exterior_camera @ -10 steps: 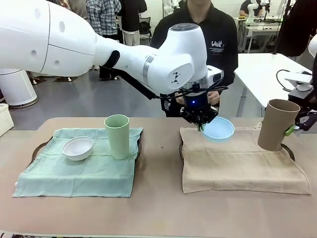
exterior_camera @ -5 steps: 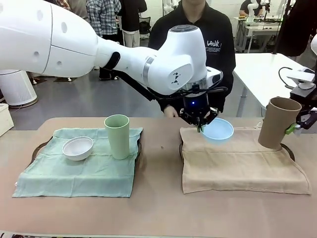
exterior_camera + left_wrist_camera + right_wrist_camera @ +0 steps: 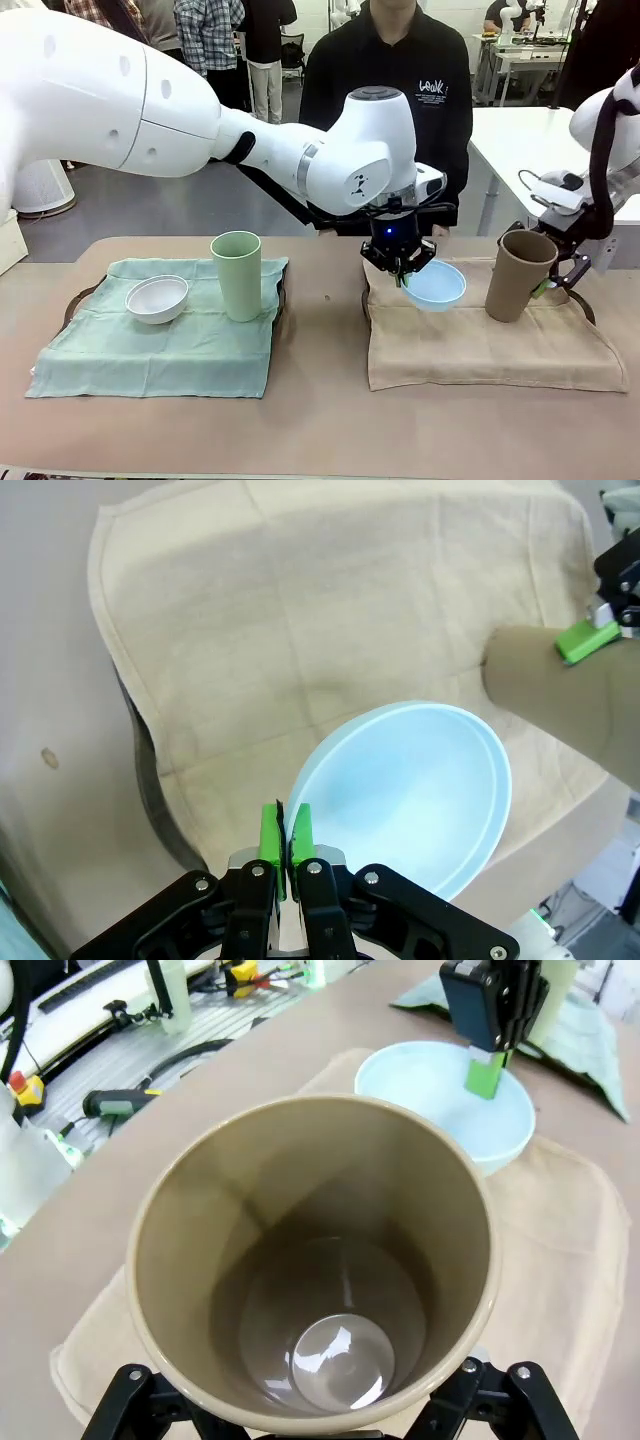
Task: Set up a tray with a mat and arrange the tableware.
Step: Place the Picnic Bowl and Reusable plastic cup back onto the Handle tray in front of the human's position.
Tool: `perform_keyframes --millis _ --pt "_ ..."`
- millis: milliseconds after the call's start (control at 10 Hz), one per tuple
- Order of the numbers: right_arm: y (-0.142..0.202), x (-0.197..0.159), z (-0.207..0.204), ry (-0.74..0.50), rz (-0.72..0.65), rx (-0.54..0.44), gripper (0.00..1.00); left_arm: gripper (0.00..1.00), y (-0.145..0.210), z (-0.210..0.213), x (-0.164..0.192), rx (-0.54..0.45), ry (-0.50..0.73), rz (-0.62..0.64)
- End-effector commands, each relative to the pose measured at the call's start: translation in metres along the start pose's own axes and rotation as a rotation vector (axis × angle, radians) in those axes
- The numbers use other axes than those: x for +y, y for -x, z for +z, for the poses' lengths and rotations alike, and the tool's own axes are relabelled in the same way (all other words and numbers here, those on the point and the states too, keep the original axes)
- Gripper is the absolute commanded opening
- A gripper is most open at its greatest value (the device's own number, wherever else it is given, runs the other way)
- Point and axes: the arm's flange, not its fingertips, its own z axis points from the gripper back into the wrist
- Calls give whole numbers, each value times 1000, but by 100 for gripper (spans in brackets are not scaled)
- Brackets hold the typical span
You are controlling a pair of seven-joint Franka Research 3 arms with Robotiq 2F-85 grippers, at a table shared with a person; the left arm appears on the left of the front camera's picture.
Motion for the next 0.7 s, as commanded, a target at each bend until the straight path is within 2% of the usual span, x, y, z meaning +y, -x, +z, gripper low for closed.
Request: perform_keyframes --millis 0,200,500,600 --pt "16 0 -10 -32 -9 12 85 4 -4 -9 0 -27 4 -28" --pt "21 -2 -17 -46 -8 7 85 4 -5 -26 3 -53 2 -37" --pt "21 -1 -16 -50 -7 4 85 4 -9 -37 4 -40 -6 -49" --pt "21 0 -16 -52 -7 0 85 31 -9 -39 3 -30 -8 -40"
